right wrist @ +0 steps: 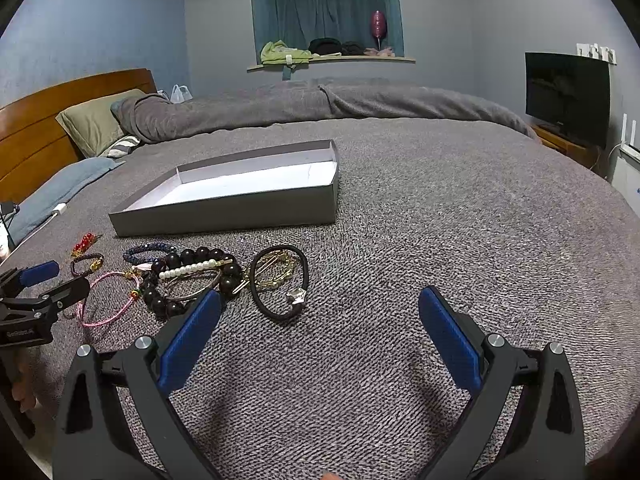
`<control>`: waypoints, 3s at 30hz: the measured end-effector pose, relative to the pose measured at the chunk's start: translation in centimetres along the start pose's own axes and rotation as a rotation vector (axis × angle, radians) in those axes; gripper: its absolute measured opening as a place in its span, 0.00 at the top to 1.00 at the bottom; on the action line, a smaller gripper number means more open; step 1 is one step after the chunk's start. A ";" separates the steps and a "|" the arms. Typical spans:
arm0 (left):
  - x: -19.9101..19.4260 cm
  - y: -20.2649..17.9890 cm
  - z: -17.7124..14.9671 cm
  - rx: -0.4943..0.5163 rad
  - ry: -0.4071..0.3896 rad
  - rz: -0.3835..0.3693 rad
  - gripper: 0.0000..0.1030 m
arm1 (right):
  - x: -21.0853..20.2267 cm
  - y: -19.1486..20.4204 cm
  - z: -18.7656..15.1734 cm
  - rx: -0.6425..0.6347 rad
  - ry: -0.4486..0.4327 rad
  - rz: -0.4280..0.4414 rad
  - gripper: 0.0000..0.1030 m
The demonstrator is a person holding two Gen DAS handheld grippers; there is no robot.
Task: Organize jewelry
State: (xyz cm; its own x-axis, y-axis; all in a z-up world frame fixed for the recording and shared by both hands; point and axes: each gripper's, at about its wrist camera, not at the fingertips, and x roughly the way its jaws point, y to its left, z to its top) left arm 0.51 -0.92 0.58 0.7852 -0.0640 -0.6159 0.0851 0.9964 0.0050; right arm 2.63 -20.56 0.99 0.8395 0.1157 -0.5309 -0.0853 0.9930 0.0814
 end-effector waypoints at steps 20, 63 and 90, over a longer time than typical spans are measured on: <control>-0.1 -0.1 0.2 0.009 -0.023 -0.056 0.04 | 2.6 0.2 0.9 -0.026 0.087 0.014 0.56; -1.4 -1.8 2.9 0.181 0.006 -0.202 0.97 | -1.1 -1.9 3.5 -0.010 -0.044 0.097 0.87; 10.0 4.9 19.8 -0.003 -0.093 -0.165 0.97 | 14.8 1.8 17.6 -0.069 -0.047 0.125 0.87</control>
State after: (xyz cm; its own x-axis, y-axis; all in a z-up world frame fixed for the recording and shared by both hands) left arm 20.95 2.21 10.06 0.8140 -0.2315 -0.5327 0.2156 0.9720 -0.0930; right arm 24.35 -17.50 8.13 0.8440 0.2390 -0.4802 -0.2263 0.9703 0.0851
